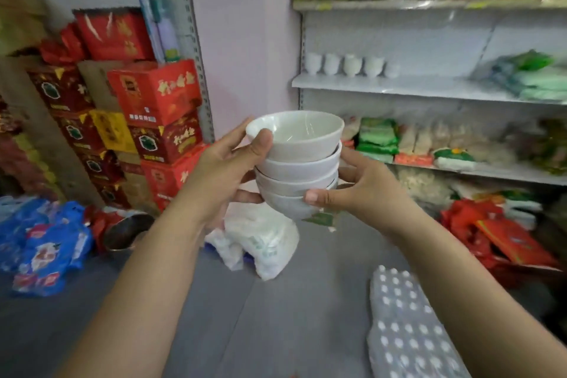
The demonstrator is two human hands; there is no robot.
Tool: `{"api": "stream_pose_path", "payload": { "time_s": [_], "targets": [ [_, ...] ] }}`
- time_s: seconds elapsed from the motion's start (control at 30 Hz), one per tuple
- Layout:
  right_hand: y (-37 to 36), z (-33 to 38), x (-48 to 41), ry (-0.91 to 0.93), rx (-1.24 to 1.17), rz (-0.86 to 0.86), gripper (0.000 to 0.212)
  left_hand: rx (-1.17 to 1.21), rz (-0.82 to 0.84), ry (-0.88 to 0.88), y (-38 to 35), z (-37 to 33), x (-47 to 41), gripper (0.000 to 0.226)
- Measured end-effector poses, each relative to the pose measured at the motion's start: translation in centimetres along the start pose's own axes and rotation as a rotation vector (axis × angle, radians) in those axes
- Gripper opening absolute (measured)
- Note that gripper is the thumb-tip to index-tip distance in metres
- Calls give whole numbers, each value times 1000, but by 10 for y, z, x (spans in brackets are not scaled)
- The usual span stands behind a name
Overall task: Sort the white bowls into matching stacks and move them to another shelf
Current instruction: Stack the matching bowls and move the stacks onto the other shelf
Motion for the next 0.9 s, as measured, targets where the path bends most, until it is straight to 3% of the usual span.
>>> {"api": "stream_pose_path", "payload": {
  "time_s": [0.23, 0.47, 0.73, 0.9],
  "targets": [
    [68, -1, -100, -37, -9, -156, 70, -15, 146, -17, -94, -17, -112, 60],
    [101, -18, -217, -74, -49, -264, 84, -47, 308, -63, -163, -34, -241, 57],
    [137, -47, -337, -58, -85, -404, 79, -38, 454, -71, -235, -39, -376, 67],
    [165, -77, -391, -77, -49, -452, 76, -25, 503, -13, -284, -12, -437, 62]
  ]
}}
Point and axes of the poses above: each hand's wrist, its own x-axis away from the middle knuckle, its own y-axis out of the back of the hand, z = x × y, the point moved 5 cm from there along -x, towards the middle knuckle, and after that the axes turned 15 degrees about -z, right-handed, at the moved point
